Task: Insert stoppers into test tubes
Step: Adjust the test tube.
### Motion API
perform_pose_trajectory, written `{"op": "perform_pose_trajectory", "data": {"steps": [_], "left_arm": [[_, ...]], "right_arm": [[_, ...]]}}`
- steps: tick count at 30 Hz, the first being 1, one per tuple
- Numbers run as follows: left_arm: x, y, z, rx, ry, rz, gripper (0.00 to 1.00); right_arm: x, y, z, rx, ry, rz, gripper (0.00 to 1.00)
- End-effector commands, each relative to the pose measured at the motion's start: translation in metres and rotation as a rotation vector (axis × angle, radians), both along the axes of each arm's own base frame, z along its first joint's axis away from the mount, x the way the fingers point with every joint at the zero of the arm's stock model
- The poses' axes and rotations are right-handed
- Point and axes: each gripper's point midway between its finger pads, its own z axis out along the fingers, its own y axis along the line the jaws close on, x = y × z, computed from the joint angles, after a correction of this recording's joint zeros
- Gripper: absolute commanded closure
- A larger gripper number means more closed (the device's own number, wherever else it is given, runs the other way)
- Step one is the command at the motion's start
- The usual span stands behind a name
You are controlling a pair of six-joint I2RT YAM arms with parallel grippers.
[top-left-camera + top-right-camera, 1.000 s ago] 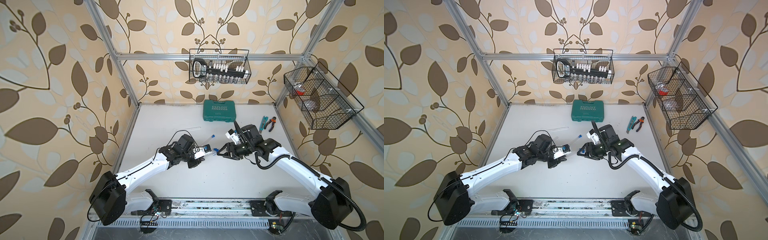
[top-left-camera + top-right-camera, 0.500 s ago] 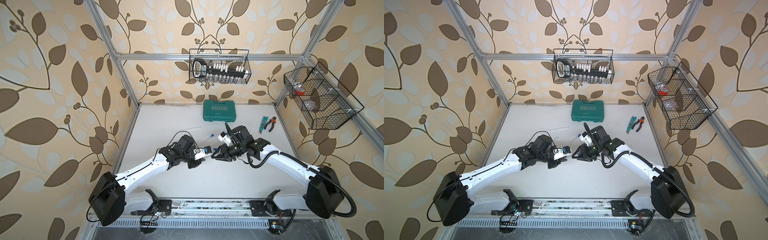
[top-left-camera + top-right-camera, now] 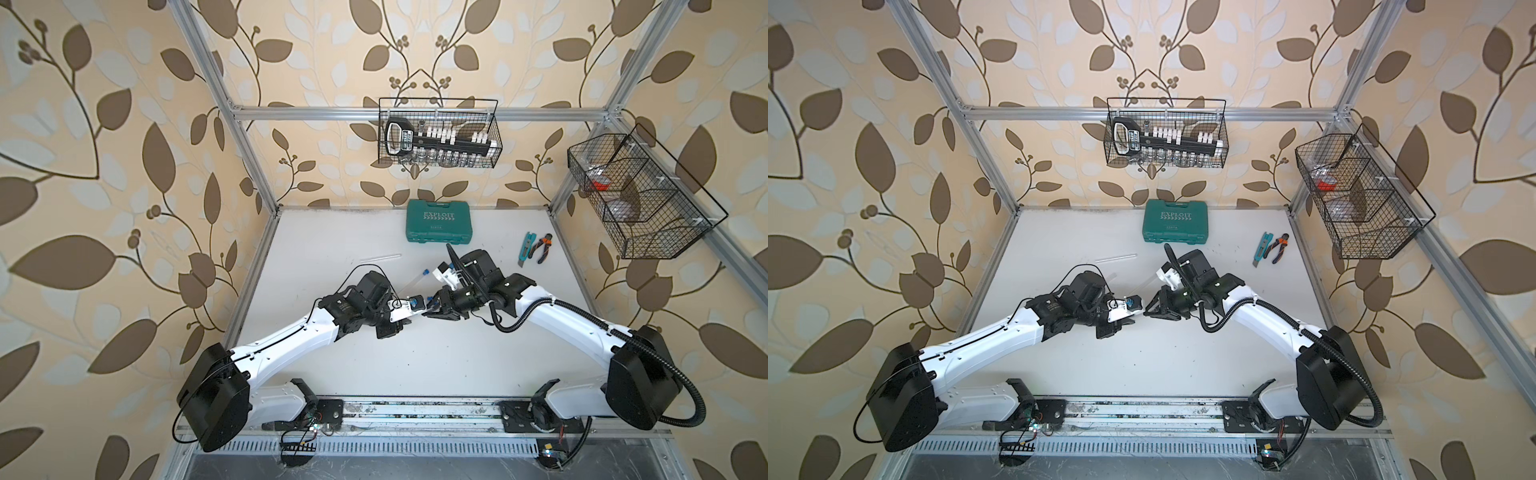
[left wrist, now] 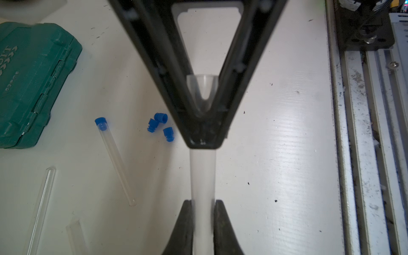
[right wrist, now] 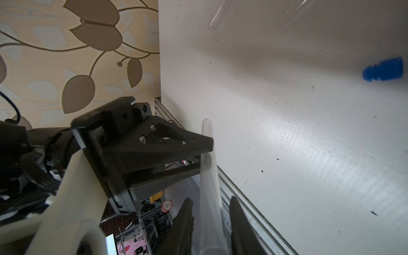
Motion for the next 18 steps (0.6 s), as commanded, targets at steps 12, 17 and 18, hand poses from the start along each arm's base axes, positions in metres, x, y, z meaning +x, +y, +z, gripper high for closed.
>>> {"op": "perform_pose_trajectory", "data": {"steps": [12, 17, 18], "left_arm": [[0.0003, 0.0002, 0.0093, -0.009, -0.043, 0.003, 0.88], [-0.0003, 0.0003, 0.0094, -0.008, -0.043, 0.001, 0.88], [0.0, 0.0005, 0.0094, -0.007, -0.044, 0.001, 0.88]], "right_arm": [[0.0029, 0.0056, 0.0015, -0.005, -0.015, 0.021, 0.8], [0.0025, 0.0068, 0.0027, 0.002, -0.014, 0.025, 0.86], [0.0023, 0.007, 0.0029, 0.003, -0.013, 0.026, 0.87]]}}
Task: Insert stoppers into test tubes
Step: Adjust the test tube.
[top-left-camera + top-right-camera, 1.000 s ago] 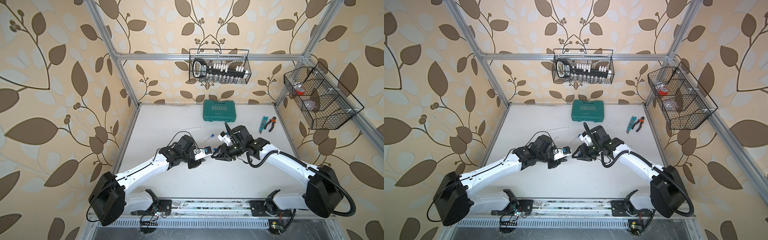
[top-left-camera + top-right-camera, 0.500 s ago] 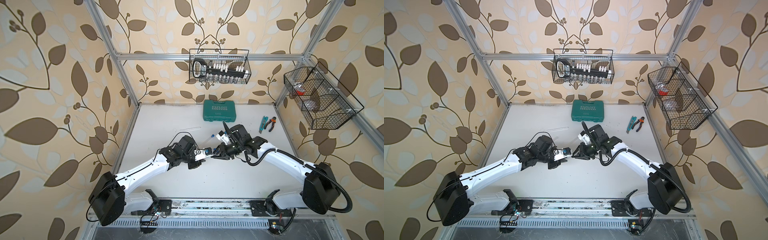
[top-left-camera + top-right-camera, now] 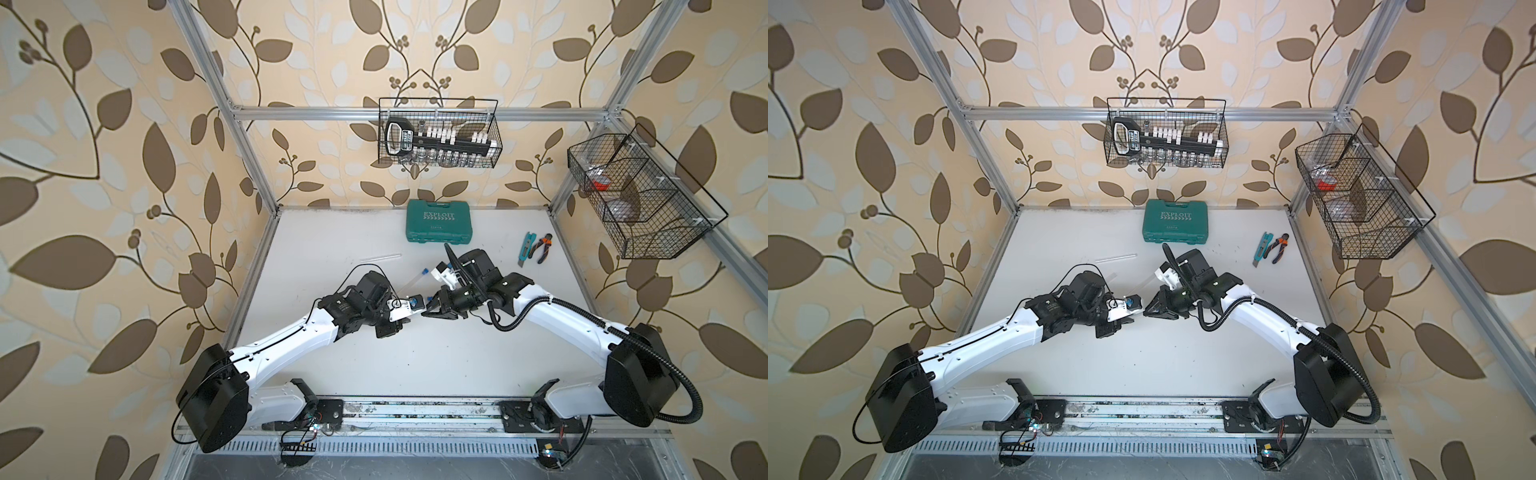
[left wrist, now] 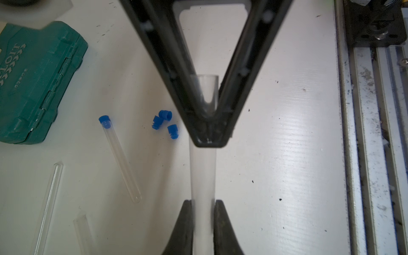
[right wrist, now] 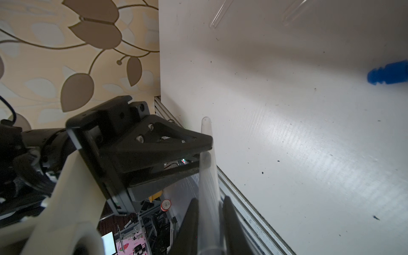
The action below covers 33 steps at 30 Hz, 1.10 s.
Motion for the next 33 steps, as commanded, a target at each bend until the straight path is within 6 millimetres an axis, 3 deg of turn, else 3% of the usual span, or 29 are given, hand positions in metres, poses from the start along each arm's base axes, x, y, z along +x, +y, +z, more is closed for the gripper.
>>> {"op": "perform_pose_trajectory", "data": {"steps": [1, 3, 6, 9, 24, 33], "left_arm": [[-0.003, -0.002, 0.009, -0.018, -0.028, -0.016, 0.88], [-0.003, -0.002, 0.009, -0.017, -0.031, -0.014, 0.86], [-0.001, 0.0, 0.006, -0.013, -0.041, -0.001, 0.69], [0.0, 0.001, 0.002, -0.028, -0.068, 0.007, 0.63], [0.003, 0.004, 0.002, -0.023, -0.094, 0.017, 0.75], [0.003, 0.004, 0.005, -0.03, -0.102, 0.017, 0.86]], "right_arm": [[0.002, 0.005, 0.005, 0.006, -0.015, 0.018, 0.88], [0.001, 0.005, 0.005, 0.009, -0.013, 0.021, 0.9], [-0.001, 0.006, 0.009, 0.022, -0.023, 0.033, 0.92], [-0.004, 0.006, 0.014, 0.044, -0.031, 0.042, 0.92], [-0.007, 0.012, 0.024, 0.102, -0.026, 0.068, 0.92], [-0.007, 0.012, 0.021, 0.098, -0.017, 0.067, 0.93]]}}
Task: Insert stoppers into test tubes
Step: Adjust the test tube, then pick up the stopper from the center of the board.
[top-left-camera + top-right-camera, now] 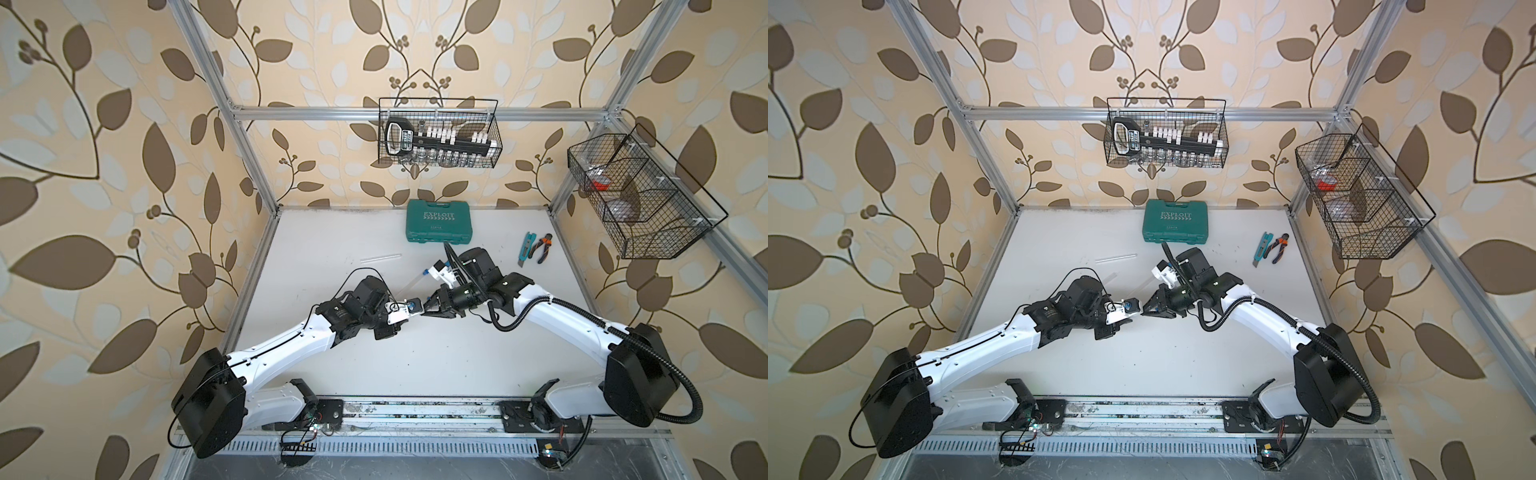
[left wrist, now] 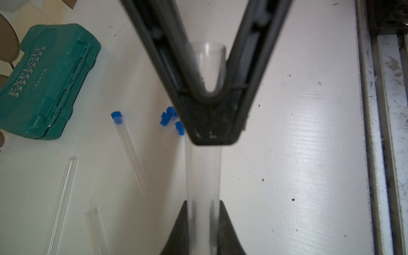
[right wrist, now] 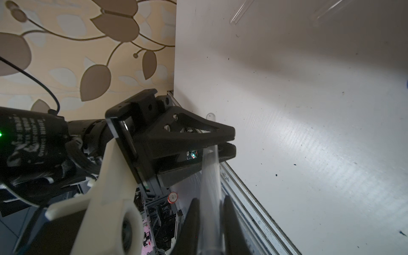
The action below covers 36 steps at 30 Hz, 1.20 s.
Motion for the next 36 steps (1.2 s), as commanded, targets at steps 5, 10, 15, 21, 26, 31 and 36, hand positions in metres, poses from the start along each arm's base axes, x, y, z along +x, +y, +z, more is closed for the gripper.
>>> {"op": "perform_pose_trajectory", "data": {"steps": [5, 10, 15, 21, 26, 31, 36], "left_arm": [[-0.003, -0.001, 0.015, -0.036, -0.037, -0.008, 0.93], [-0.001, 0.0, 0.02, -0.048, -0.039, 0.013, 1.0], [0.0, 0.004, 0.022, -0.062, -0.03, 0.058, 1.0], [0.015, 0.021, 0.015, -0.058, -0.041, 0.226, 1.0], [0.038, 0.048, 0.014, -0.123, -0.048, 0.425, 1.0], [0.059, 0.073, 0.02, -0.243, 0.014, 0.573, 1.0], [0.069, 0.085, 0.021, -0.25, 0.009, 0.618, 1.0]], "right_arm": [[-0.003, 0.002, 0.007, 0.019, -0.012, 0.015, 0.89], [0.004, 0.0, 0.019, 0.028, -0.062, -0.004, 0.76], [0.019, -0.014, 0.04, 0.058, -0.155, -0.035, 0.48], [0.047, -0.059, 0.05, -0.153, -0.535, -0.101, 0.42], [0.058, -0.09, 0.028, -0.422, -0.924, 0.066, 0.42], [0.04, -0.083, -0.013, -0.47, -1.271, 0.546, 0.42], [0.038, -0.08, -0.061, -0.489, -1.332, 0.874, 0.43]]}}
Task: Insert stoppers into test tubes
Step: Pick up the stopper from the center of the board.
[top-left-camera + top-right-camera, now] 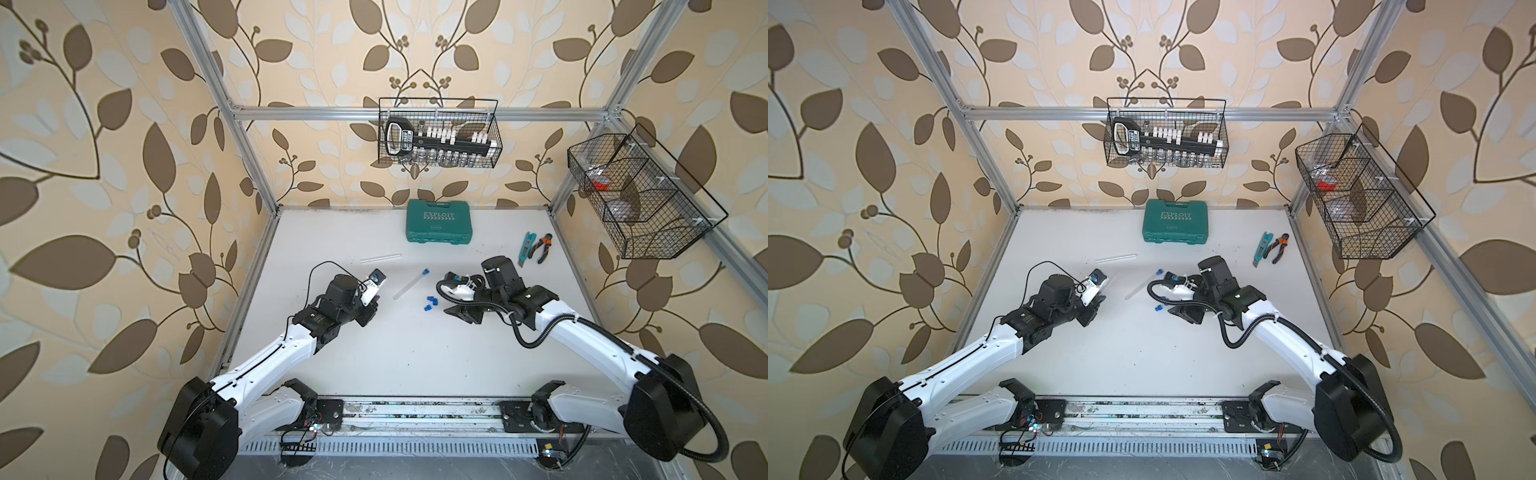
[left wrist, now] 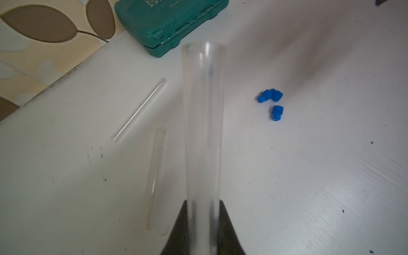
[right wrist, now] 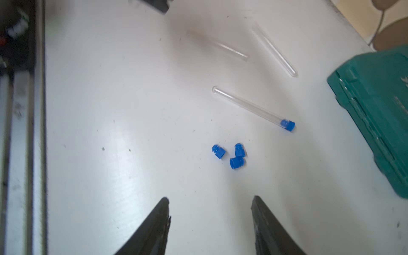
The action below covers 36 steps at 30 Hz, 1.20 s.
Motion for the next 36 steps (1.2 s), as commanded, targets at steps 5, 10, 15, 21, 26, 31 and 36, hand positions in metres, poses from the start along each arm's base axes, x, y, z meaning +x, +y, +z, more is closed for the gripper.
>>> {"op": "perform_pose_trajectory", "data": {"steps": [5, 10, 15, 21, 26, 31, 36], "left_arm": [[0.005, -0.001, 0.01, -0.049, -0.042, 0.002, 1.0], [0.005, -0.002, 0.009, -0.023, -0.056, -0.026, 1.0], [0.005, -0.004, 0.009, -0.019, -0.057, -0.037, 1.0], [0.006, -0.006, 0.01, -0.028, -0.057, -0.047, 1.0], [0.005, -0.008, 0.01, -0.032, -0.058, -0.054, 1.0], [0.005, -0.008, 0.01, -0.032, -0.058, -0.057, 1.0], [0.004, -0.01, 0.008, -0.034, -0.05, -0.069, 1.0]], "right_arm": [[0.008, 0.005, -0.052, -0.246, -0.132, 0.368, 0.47], [0.019, 0.015, -0.068, -0.265, -0.116, 0.427, 0.53], [0.022, 0.027, -0.081, -0.286, -0.097, 0.466, 0.58], [0.029, 0.034, -0.089, -0.285, -0.077, 0.468, 0.63], [0.035, 0.037, -0.093, -0.289, -0.079, 0.459, 0.64], [0.041, 0.04, -0.097, -0.287, -0.071, 0.454, 0.65], [0.042, 0.042, -0.102, -0.291, -0.051, 0.461, 0.68]]}}
